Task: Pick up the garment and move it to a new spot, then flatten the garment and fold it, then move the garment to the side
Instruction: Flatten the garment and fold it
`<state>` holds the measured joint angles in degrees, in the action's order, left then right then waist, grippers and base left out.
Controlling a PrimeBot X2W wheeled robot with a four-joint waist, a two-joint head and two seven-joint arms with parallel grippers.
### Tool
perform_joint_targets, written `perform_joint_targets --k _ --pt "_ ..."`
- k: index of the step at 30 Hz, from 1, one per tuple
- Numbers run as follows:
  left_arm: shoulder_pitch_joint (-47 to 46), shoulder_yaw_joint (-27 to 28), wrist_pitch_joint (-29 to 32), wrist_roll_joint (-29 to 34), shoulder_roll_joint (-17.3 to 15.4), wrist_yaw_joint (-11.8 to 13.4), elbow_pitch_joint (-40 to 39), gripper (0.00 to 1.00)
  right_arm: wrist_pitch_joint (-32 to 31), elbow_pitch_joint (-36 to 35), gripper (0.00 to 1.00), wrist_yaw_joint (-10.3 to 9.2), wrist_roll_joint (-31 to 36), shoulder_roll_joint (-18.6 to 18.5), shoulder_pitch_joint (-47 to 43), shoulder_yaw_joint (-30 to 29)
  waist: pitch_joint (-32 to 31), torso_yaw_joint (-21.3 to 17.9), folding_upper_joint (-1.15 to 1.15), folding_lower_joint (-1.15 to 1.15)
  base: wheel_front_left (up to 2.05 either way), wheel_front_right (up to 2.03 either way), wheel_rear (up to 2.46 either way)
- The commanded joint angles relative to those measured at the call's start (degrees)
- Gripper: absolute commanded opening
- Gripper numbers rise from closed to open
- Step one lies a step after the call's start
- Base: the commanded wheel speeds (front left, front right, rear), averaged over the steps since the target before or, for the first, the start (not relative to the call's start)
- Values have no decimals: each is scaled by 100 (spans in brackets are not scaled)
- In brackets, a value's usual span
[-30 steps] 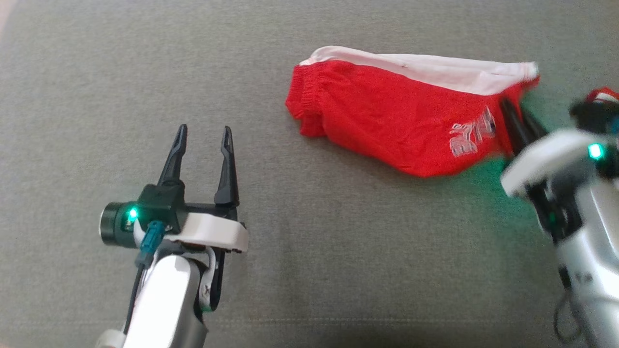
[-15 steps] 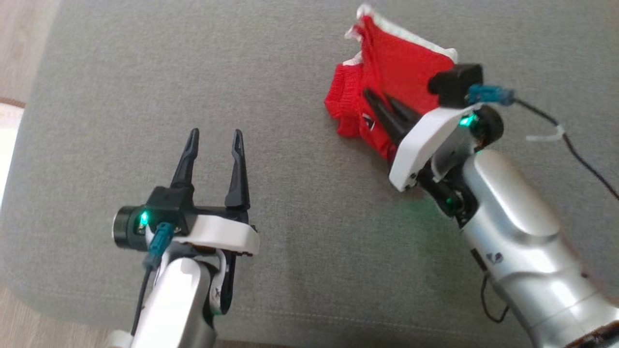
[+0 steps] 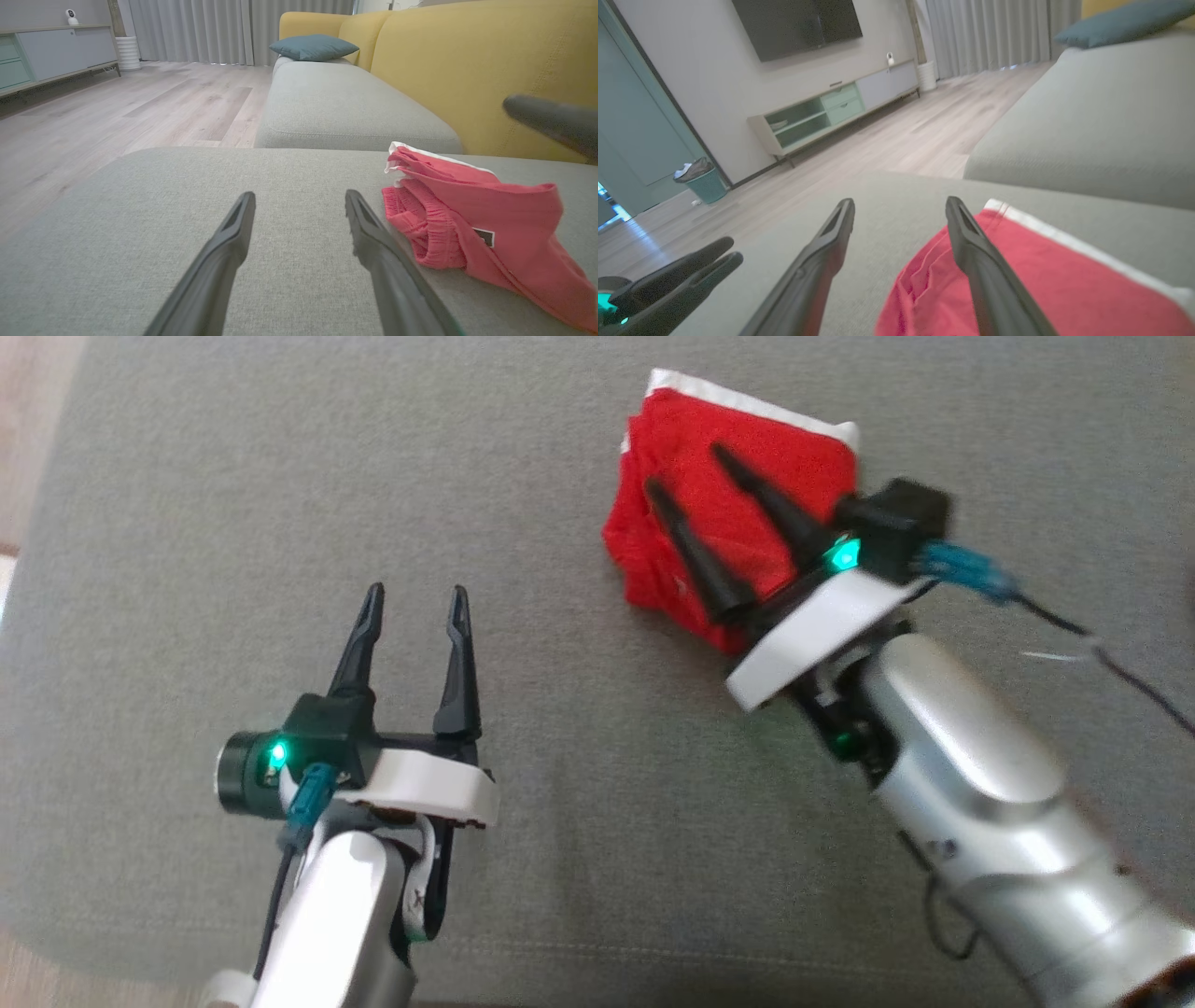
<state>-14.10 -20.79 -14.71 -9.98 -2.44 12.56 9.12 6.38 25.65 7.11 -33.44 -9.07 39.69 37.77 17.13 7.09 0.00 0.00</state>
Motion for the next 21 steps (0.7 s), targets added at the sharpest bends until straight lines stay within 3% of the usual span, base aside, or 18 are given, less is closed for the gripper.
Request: perform_joint_targets --k 1,5,9,16,21 --pt "-101 230 -29 66 -44 4 -167 100 122 -223 100 37 50 -51 94 -31 -50 -66 0 0 0 0 0" --pt "-54 315 -29 118 -56 -29 -131 100 524 -638 100 37 350 -441 -284 -560 -154 -230 0 0 0 0 0" --pt "41 432 -29 171 -108 -44 -113 100 560 -1060 100 37 735 -684 -1174 -1621 -294 -433 0 0 0 0 0" --pt "203 611 -29 207 -241 -28 -95 100 221 -1759 100 37 1210 -590 -2473 -2744 -492 -673 0 0 0 0 0" --pt "435 701 -29 204 -345 -14 -90 100 -60 -2269 100 37 1453 -344 -3192 -3151 -716 -788 0 0 0 0 0"
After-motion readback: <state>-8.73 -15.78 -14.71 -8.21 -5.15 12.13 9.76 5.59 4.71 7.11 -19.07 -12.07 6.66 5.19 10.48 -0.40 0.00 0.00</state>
